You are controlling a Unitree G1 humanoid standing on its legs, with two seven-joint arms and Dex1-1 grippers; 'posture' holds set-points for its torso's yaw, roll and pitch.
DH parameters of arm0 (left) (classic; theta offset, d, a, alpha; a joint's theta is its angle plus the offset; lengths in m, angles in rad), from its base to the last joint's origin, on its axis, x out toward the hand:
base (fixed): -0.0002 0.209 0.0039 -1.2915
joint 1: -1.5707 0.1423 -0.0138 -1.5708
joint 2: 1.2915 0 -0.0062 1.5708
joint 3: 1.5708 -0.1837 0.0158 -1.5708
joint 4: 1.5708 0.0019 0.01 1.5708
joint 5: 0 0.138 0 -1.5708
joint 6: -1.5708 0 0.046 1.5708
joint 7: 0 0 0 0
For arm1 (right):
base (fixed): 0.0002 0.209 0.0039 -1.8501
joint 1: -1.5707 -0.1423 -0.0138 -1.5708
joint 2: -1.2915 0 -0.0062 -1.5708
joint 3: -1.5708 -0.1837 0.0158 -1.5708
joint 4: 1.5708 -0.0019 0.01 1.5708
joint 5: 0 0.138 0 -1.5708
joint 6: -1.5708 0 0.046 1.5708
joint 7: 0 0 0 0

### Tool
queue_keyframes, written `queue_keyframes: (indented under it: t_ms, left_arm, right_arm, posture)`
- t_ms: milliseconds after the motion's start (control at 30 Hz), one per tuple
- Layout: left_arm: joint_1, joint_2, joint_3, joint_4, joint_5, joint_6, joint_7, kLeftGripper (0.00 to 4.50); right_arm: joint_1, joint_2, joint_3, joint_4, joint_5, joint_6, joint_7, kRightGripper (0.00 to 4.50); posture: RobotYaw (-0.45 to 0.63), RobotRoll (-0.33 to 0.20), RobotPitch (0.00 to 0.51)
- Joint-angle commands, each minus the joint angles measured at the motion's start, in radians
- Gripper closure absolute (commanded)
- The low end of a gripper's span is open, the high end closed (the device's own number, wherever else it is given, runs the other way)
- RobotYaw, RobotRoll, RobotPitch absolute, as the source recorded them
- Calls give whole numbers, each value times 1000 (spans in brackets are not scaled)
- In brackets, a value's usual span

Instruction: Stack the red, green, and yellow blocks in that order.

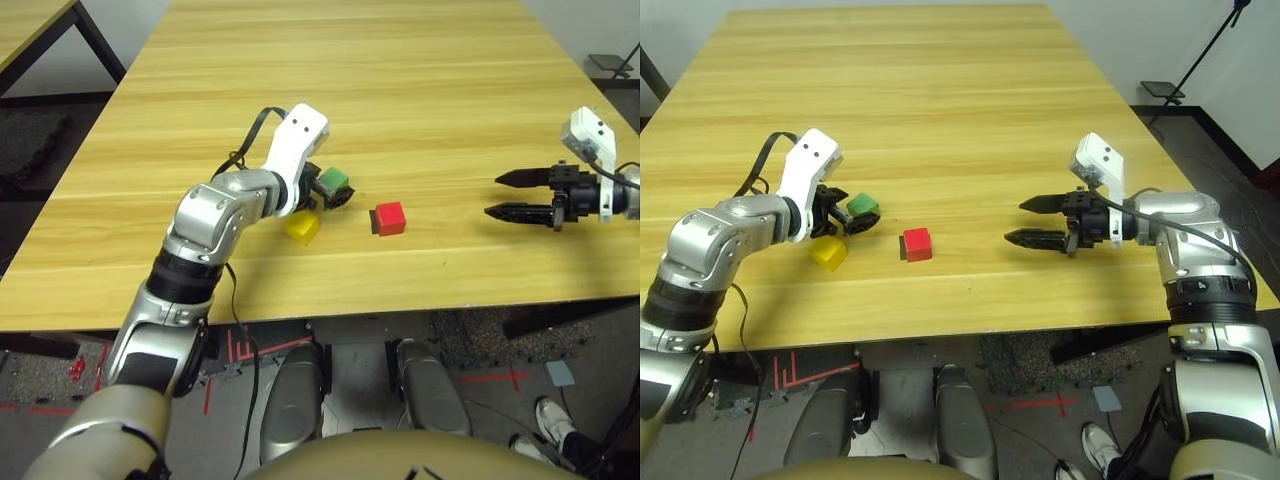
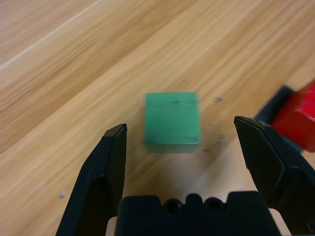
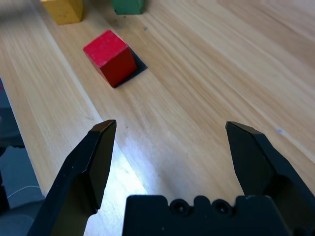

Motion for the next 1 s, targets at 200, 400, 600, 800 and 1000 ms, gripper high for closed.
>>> queue_keyframes:
  t_ms: [200, 400, 600, 800, 1000]
  left_arm:
    - [-11, -37, -38, 79, 54, -48, -45, 0]
    - [-6, -82, -47, 174, 101, -133, -53, 0]
    - [-14, -132, -8, 246, 131, -219, -35, 826]
    - [-26, -131, 24, 172, 122, -202, -53, 2456]
    - [-59, -36, 58, -55, 35, -78, -164, 2456]
  right_arm:
    - [14, 17, -5, -59, 44, 45, -42, 17]
    - [7, 26, -2, -55, 43, 41, -46, 17]
    - [8, 34, -11, -42, 44, 26, -52, 0]
    - [3, 25, -20, 23, 33, -25, -38, 0]
    - [-27, 14, -20, 119, 16, -75, -33, 0]
  posture:
    - [179, -97, 105]
    - [180, -96, 104]
    - [180, -97, 102]
    - [189, -101, 96]
    - [207, -102, 90]
